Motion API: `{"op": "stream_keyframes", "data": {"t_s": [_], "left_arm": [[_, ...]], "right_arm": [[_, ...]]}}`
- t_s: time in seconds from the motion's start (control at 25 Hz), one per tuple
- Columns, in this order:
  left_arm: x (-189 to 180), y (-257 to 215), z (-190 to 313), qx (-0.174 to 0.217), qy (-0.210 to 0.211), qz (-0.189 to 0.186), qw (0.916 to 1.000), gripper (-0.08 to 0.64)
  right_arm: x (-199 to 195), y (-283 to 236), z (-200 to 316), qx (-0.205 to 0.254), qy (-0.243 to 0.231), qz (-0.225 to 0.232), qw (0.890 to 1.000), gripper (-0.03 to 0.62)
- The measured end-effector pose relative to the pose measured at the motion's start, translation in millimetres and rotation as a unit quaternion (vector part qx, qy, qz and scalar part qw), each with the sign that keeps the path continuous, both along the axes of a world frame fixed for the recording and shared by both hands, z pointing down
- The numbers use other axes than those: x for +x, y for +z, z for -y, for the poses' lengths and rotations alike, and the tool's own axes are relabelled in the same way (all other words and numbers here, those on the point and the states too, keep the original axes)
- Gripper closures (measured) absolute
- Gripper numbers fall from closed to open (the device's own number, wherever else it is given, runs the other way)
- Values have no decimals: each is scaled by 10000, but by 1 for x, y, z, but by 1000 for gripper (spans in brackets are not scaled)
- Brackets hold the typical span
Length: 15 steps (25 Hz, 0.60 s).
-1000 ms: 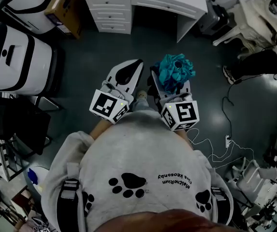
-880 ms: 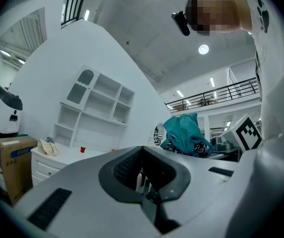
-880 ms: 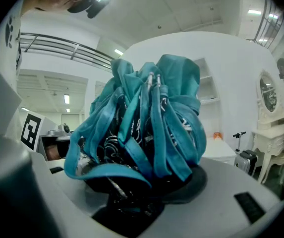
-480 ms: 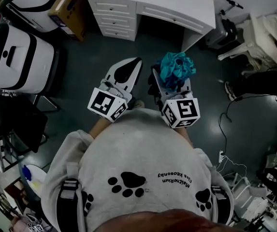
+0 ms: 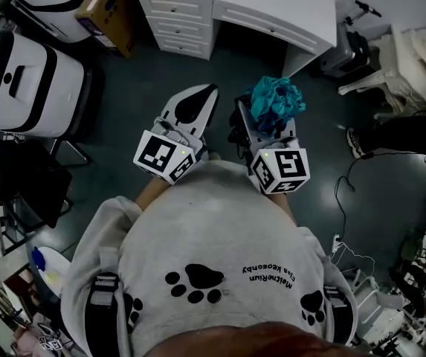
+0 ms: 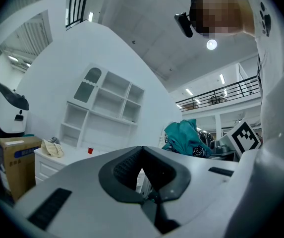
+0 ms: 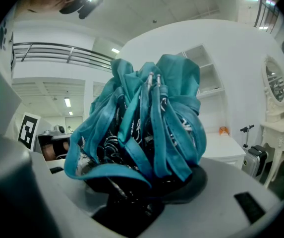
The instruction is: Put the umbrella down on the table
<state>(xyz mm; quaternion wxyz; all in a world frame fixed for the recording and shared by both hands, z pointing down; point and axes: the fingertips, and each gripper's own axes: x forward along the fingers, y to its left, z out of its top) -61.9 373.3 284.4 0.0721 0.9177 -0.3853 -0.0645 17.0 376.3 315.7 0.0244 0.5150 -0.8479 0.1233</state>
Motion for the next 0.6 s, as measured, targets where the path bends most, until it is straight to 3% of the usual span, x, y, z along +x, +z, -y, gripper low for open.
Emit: {"op": "stream_keyframes", "data": {"t_s": [0.28, 0.6], "left_arm": [[6, 12, 28, -105, 164, -16, 9998, 543], [21, 6, 107, -70, 499, -11, 9987, 543]], "right_arm": [[2, 10, 24, -60, 92, -54, 9999, 330], [18, 6, 95, -41, 460, -111, 9989, 330]]}}
